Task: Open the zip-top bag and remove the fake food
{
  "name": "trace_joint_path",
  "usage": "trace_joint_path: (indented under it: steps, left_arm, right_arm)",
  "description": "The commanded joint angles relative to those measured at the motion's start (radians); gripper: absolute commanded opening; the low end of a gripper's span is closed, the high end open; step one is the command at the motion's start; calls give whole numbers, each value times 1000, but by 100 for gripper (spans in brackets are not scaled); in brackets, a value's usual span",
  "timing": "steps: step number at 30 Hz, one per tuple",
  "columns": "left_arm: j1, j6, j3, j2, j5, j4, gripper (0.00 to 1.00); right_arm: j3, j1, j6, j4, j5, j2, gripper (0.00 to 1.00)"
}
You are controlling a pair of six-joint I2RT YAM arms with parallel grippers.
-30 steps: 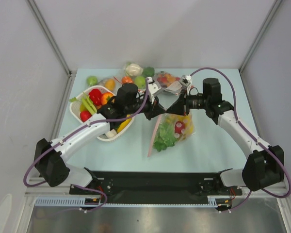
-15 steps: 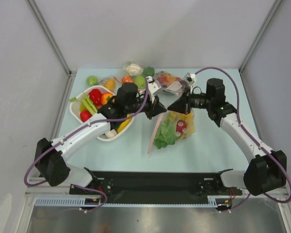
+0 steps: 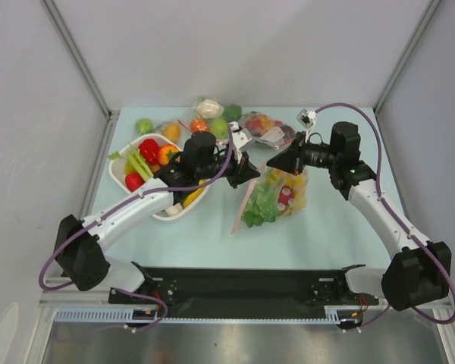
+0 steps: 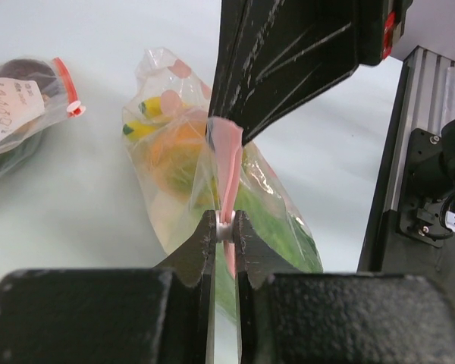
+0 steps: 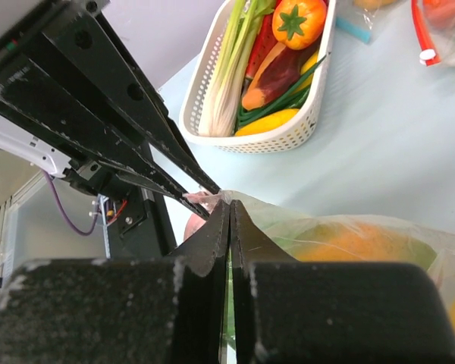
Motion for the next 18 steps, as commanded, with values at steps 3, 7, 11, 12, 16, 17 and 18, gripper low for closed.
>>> trace_joint_path:
  steps: [3, 7, 11, 12, 16, 17, 18]
  left_arm:
    - [4, -2, -50, 0, 49, -39, 0]
    - [4, -28, -72, -6, 53, -33, 0]
    - [2, -35, -98, -25, 55, -28, 0]
    - [2, -37, -104, -31, 56, -26, 0]
    - [-3, -52, -144, -49, 56, -20, 0]
    - [-3, -52, -151, -54, 55, -16, 0]
    - [-4, -57, -159, -57, 56, -14, 0]
  right_arm:
    - [21, -24, 31, 136, 54, -53, 0]
    - [24, -31, 41, 139, 77, -54, 0]
    - [24, -44, 47, 141, 109, -54, 0]
    - [24, -47, 47, 138, 115, -56, 0]
    - [27, -74, 54, 141, 145, -54, 0]
    - [25, -79, 62, 150, 152, -54, 0]
    - [25, -84, 68, 155, 155, -53, 0]
